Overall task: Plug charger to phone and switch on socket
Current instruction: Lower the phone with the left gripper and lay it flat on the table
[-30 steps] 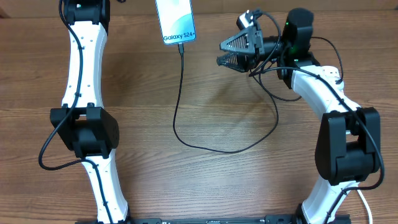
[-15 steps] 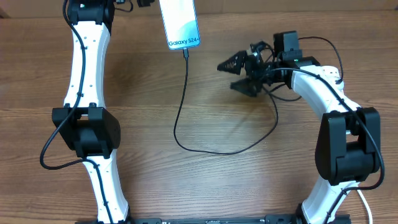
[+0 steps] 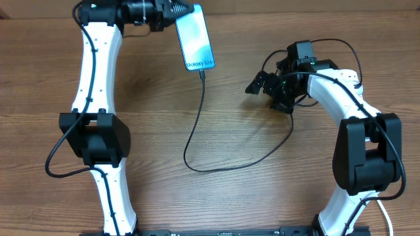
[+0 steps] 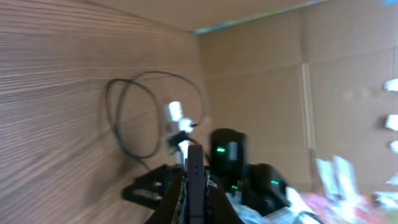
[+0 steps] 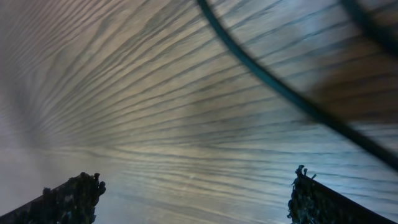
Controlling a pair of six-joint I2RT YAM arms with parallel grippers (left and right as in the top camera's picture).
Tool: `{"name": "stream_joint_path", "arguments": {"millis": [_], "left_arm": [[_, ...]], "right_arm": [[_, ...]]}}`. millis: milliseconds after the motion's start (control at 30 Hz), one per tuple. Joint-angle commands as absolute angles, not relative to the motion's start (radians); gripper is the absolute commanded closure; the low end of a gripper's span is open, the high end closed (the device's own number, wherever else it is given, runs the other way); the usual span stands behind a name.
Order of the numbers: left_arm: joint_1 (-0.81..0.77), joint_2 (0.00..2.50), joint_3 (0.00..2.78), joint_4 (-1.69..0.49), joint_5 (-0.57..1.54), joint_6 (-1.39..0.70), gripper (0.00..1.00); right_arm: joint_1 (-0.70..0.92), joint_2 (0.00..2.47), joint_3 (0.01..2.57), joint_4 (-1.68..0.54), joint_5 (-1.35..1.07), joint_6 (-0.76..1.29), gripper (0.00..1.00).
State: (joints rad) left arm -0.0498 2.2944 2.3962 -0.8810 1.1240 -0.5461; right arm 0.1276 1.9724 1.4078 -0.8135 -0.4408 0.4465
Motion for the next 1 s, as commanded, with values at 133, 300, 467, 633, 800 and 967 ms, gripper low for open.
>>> {"name": "stream_joint_path", "arguments": {"millis": [133, 300, 467, 633, 800, 967], "left_arm": [[-0.123, 2.271, 2.409, -1.005, 0.879, -0.379, 0.96], [-0.169, 2.299, 2.409, -1.052, 0.770, -0.361, 0.96], [-0.197, 2.364, 2.409, -1.074, 0.752, -0.363, 0.96], [-0.215, 2.443, 2.409, -1.076, 0.752, -0.378, 0.96], [-0.218, 2.519, 2.408, -1.077, 0.760, -0.414, 0.96], [-0.218, 2.582, 2.409, -1.074, 0.779, -0.435, 0.96]], "right_arm": [[0.129, 1.974, 1.420, -0.815, -0.382, 0.437, 0.00], [0.129, 1.974, 1.420, -0.815, -0.382, 0.437, 0.00], [0.129, 1.974, 1.420, -0.821, -0.382, 0.437, 0.00], [0.129, 1.974, 1.420, -0.822, -0.382, 0.437, 0.00], [0.129, 1.974, 1.420, -0.822, -0.382, 0.436, 0.00], [0.129, 1.974, 1.420, -0.822, -0.382, 0.436, 0.00]]}}
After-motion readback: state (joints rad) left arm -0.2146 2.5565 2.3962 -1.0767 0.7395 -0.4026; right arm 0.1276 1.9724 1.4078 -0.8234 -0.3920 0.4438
